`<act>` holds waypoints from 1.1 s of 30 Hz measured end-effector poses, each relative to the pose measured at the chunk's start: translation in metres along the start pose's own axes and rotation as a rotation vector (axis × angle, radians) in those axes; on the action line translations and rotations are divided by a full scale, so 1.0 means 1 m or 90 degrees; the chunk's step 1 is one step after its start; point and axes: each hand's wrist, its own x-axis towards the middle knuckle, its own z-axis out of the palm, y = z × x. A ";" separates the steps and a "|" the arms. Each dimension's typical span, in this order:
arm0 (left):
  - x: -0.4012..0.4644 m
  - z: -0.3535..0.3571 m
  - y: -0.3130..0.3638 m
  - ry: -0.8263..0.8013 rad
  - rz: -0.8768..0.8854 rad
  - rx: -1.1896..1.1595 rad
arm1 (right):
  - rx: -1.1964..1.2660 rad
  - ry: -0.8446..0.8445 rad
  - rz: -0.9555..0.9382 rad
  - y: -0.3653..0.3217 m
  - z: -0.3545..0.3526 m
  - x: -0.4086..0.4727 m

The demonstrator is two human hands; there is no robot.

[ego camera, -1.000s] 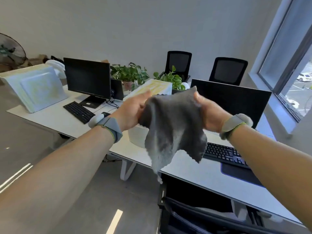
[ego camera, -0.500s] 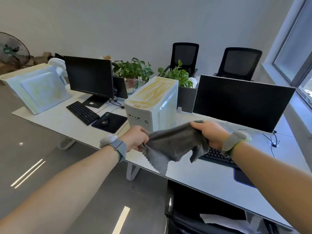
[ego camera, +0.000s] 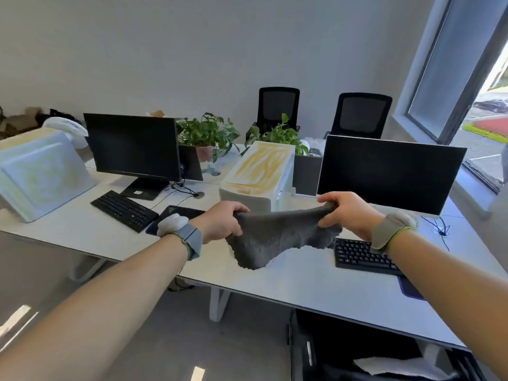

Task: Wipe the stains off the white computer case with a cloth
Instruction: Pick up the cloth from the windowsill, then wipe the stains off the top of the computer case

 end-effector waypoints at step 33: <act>0.005 -0.075 -0.025 -0.149 0.039 -0.426 | 0.118 0.153 -0.011 -0.116 0.162 -0.038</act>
